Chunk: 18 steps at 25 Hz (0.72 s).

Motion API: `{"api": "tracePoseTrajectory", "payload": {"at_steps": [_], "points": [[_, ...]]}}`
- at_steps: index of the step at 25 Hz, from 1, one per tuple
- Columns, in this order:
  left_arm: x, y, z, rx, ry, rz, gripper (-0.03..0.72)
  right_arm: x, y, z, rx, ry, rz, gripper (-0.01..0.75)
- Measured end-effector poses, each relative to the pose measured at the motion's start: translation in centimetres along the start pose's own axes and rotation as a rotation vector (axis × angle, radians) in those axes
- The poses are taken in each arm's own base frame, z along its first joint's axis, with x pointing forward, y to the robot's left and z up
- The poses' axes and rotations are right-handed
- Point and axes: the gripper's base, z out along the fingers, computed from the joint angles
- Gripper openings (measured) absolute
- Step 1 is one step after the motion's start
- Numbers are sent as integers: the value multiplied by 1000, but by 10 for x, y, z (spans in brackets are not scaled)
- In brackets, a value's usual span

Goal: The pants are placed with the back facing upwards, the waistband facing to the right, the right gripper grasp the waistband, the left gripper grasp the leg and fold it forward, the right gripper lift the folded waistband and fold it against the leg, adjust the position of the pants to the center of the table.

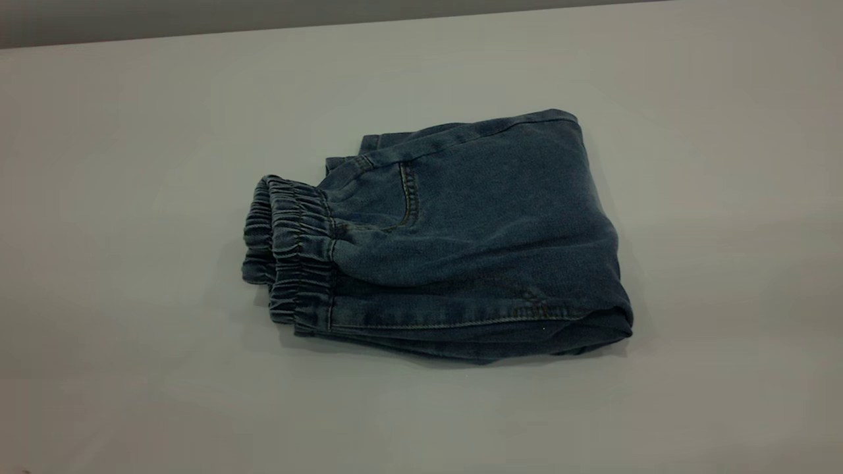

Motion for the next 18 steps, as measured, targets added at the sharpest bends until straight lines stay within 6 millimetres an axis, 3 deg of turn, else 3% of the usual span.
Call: {"api": "tracePoseTrajectory", "payload": {"at_steps": [18], "points": [[14,-4,-20,-72,-152,-23,335,1,1,-2,60,-26,31,431]]}}
